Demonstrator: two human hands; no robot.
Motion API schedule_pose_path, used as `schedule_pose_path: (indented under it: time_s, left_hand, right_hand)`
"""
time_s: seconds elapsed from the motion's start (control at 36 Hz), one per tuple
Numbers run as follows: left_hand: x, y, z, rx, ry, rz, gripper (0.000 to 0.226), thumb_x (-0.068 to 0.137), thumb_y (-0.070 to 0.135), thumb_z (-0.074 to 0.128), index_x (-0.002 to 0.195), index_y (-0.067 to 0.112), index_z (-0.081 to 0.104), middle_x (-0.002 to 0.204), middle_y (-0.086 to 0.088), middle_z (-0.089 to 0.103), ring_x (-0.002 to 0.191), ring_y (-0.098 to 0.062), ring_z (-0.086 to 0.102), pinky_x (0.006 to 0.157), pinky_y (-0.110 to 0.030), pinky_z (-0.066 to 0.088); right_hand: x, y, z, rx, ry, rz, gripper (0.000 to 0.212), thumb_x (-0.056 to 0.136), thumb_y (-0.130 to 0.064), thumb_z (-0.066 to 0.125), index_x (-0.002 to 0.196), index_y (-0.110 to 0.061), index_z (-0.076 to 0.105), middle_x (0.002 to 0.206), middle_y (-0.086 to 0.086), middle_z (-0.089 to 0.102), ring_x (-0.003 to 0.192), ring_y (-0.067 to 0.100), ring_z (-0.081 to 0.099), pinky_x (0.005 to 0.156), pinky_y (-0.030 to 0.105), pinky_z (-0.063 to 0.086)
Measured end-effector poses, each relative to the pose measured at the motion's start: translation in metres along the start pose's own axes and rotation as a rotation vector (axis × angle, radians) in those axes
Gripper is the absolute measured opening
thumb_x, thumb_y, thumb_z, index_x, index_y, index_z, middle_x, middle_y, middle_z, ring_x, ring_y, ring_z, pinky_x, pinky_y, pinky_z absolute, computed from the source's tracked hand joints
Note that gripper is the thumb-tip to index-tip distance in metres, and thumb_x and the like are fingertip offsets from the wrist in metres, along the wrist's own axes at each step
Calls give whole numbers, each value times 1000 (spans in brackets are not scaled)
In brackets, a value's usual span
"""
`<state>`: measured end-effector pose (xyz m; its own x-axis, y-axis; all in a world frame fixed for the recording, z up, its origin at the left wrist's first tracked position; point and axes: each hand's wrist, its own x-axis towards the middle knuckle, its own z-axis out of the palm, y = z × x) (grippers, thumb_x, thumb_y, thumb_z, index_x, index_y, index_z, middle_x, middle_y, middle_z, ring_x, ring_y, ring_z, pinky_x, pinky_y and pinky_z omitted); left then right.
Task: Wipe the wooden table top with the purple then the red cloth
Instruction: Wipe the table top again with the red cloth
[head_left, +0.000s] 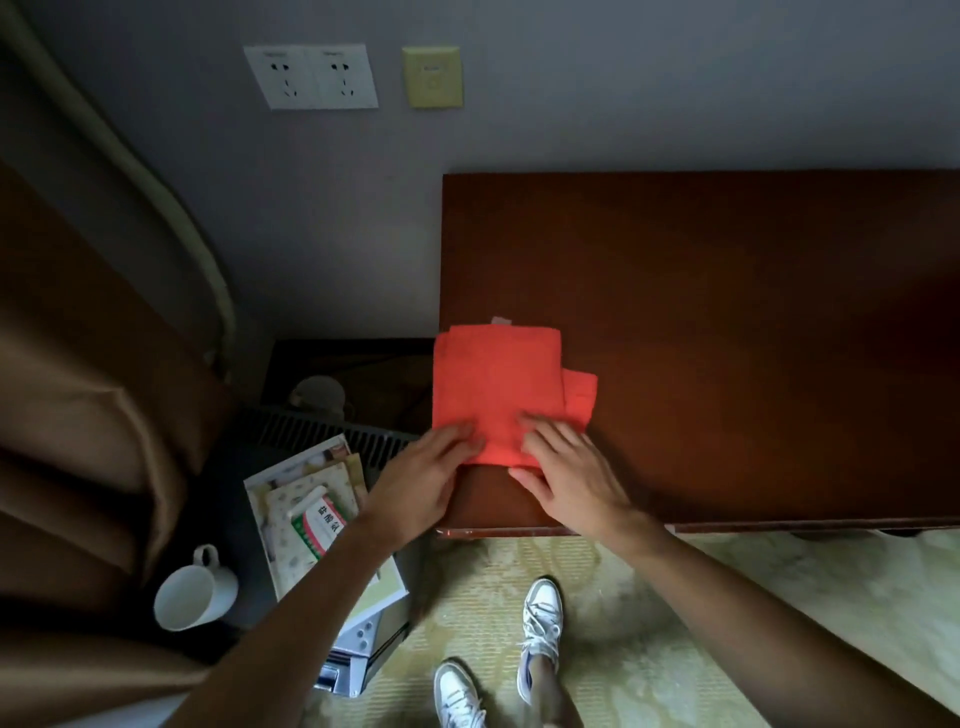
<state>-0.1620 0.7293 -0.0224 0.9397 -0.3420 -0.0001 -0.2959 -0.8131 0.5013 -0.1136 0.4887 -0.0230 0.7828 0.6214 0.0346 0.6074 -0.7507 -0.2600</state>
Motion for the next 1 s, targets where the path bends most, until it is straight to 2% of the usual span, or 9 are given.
schedule_pose_path:
  time_s: [0.06,0.14,0.22,0.28,0.39,0.67,0.81,0.89,1.0]
  left_hand:
    - [-7,-5,-1,-83,33,-16,39,92,22,50,130,25,58,142,2,53,127,-20,56,101,-41,52]
    - [-3,-10,-20,-106,116,-43,31,93,23,50,120,20,66,125,2,57,115,-16,61,97,-36,51]
    - [0,-27,-35,-142,272,-145,28,93,21,52,116,18,67,114,1,55,107,-16,62,95,-38,51]
    - [2,-40,-36,-207,338,-217,24,94,14,55,114,17,68,111,0,53,100,-13,64,86,-40,55]
    - [4,-54,-28,-282,356,-310,26,95,1,57,114,15,68,110,2,47,92,-3,64,79,-35,57]
    - [16,-47,-3,-323,363,-330,20,97,11,56,117,9,57,113,-5,55,88,-12,62,82,-48,54]
    - [27,-42,-2,-313,376,-282,22,100,24,54,120,15,52,115,-4,55,96,-14,62,81,-47,56]
    - [41,-45,-1,-306,475,-288,19,100,30,52,117,21,49,114,-3,56,99,-16,63,81,-47,56]
    - [70,-46,1,-289,518,-323,25,101,29,53,120,12,53,117,-2,52,105,-17,59,88,-44,53]
  right_hand:
    - [4,-3,-3,-31,45,18,38,100,-52,44,108,-20,63,117,-2,66,102,23,60,83,40,47]
    - [37,-5,-15,-75,163,27,42,101,-50,40,111,-16,64,109,4,66,95,29,60,79,43,44]
    - [80,-11,-2,12,102,86,54,101,-56,36,134,-21,60,141,7,58,124,31,54,97,47,43]
    - [99,-18,20,9,14,85,62,101,-61,28,151,-29,46,161,2,41,149,26,35,118,50,29]
    - [95,-25,44,-96,15,71,67,101,-64,24,160,-32,29,169,-3,25,157,22,17,127,53,7]
    - [9,-47,48,-125,-23,-170,69,100,-66,35,161,-34,28,170,-5,19,158,18,13,125,55,14]
    - [43,-10,38,-119,-81,-346,65,100,-66,38,158,-37,34,170,-7,22,158,15,15,127,49,8]
    - [88,17,29,-139,-117,-306,66,100,-67,33,160,-38,27,171,-8,17,158,16,13,127,50,7]
    - [163,53,19,-138,-154,-296,69,101,-66,29,162,-37,18,171,-8,13,158,16,10,127,48,3]
